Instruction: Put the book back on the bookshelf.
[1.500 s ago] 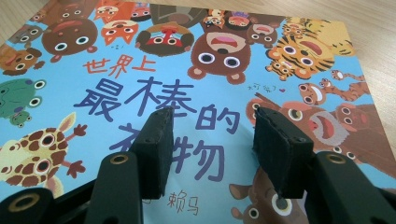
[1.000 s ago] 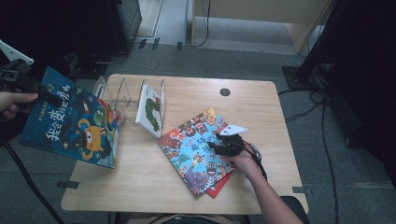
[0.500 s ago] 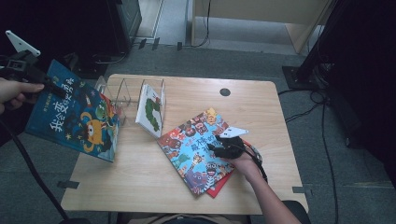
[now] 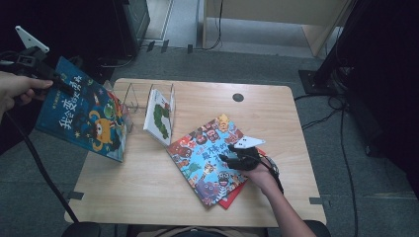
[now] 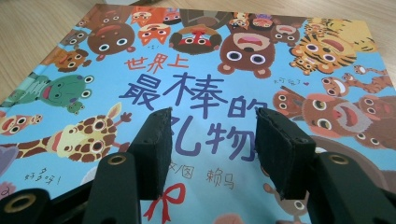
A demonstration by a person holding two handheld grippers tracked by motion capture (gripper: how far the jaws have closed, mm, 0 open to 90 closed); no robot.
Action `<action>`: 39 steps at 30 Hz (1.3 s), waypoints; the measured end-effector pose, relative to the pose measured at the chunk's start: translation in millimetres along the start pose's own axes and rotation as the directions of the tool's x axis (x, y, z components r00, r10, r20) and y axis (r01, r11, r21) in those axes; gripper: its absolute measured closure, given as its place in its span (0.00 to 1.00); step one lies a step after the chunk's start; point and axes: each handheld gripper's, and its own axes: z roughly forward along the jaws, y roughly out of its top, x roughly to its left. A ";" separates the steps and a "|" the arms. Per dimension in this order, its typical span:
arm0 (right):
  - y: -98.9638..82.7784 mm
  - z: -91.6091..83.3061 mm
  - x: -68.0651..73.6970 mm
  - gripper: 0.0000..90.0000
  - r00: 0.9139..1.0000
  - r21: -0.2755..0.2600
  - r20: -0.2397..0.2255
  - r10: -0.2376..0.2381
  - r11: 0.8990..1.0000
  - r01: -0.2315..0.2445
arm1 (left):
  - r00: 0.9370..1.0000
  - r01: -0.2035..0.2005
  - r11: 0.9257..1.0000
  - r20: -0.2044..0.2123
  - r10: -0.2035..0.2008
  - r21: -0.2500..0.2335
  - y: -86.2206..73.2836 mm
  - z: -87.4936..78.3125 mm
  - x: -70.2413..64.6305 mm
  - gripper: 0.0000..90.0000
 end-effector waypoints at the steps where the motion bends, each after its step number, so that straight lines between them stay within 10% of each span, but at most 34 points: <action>1: 0.1 -0.4 -0.2 0.52 1.000 0.000 0.002 0.002 1.000 -0.002 | 1.000 0.003 1.000 0.000 -0.003 0.003 2.4 1.0 -0.5 0.92; 19: -7.0 -5.3 3.7 0.52 1.000 0.010 0.003 -0.004 1.000 0.004 | 1.000 0.006 0.999 -0.029 -0.005 0.035 46.1 20.9 -2.0 0.92; 39: -6.3 0.6 4.5 0.52 1.000 0.019 -0.002 -0.018 1.000 0.018 | 1.000 0.008 1.000 -0.021 -0.008 -0.007 46.3 22.3 6.1 0.91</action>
